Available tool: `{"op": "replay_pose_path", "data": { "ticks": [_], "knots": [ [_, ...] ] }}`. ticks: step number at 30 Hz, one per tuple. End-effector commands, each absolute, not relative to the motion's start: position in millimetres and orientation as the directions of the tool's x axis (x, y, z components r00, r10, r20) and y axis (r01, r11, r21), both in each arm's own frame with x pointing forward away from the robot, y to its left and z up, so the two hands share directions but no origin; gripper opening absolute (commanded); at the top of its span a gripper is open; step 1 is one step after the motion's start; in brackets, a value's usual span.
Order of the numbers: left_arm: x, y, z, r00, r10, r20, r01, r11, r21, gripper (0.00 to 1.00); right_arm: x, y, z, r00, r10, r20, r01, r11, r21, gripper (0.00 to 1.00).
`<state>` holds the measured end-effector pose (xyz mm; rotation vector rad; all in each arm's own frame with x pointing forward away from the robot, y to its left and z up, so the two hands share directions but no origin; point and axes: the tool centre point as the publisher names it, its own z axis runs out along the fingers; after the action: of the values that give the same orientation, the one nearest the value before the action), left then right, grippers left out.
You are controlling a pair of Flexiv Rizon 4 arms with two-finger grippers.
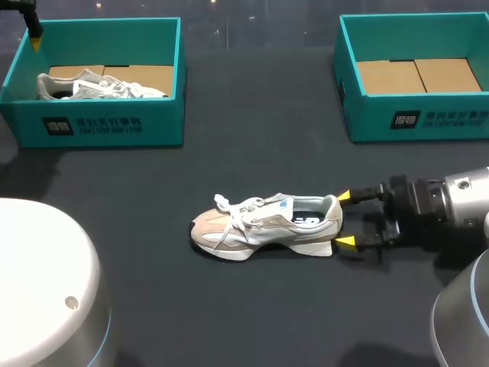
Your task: Take the shoe out of the shoebox, open the shoe tongue, remove and reinsert the insole, then place the shoe into the shoebox
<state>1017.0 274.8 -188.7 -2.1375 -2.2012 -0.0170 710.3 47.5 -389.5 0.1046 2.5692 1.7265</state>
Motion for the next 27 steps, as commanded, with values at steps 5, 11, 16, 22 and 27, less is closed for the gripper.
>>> {"op": "replay_pose_path", "data": {
  "ticks": [5, 11, 16, 22, 27],
  "knots": [
    [1015.5, 275.2, -188.4, -0.027, 0.998, 0.061, 0.999, 0.03, -0.04, 1.0, 712.3, 61.1, -388.6, -0.998, 0.069, 0.009, 0.036, 0.396, 0.917, 1.0],
    [1015.5, 275.2, -188.4, -0.027, 0.998, 0.061, 0.999, 0.03, -0.04, 1.0, 710.3, 66.8, -387.0, -0.998, 0.062, 0.013, 0.037, 0.405, 0.913, 1.0],
    [1015.5, 275.2, -188.4, -0.027, 0.998, 0.061, 0.999, 0.03, -0.04, 1.0, 709.0, 72.1, -388.3, -0.998, 0.054, 0.017, 0.038, 0.41, 0.911, 1.0],
    [1015.5, 275.2, -188.4, -0.027, 0.998, 0.061, 0.999, 0.03, -0.04, 1.0, 709.0, 77.5, -392.3, -0.999, 0.044, 0.015, 0.032, 0.407, 0.913, 1.0],
    [1015.5, 275.2, -188.4, -0.027, 0.998, 0.061, 0.999, 0.03, -0.04, 1.0, 711.4, 83.2, -393.5, -0.999, 0.039, 0.012, 0.027, 0.415, 0.909, 1.0]
  ]
}}
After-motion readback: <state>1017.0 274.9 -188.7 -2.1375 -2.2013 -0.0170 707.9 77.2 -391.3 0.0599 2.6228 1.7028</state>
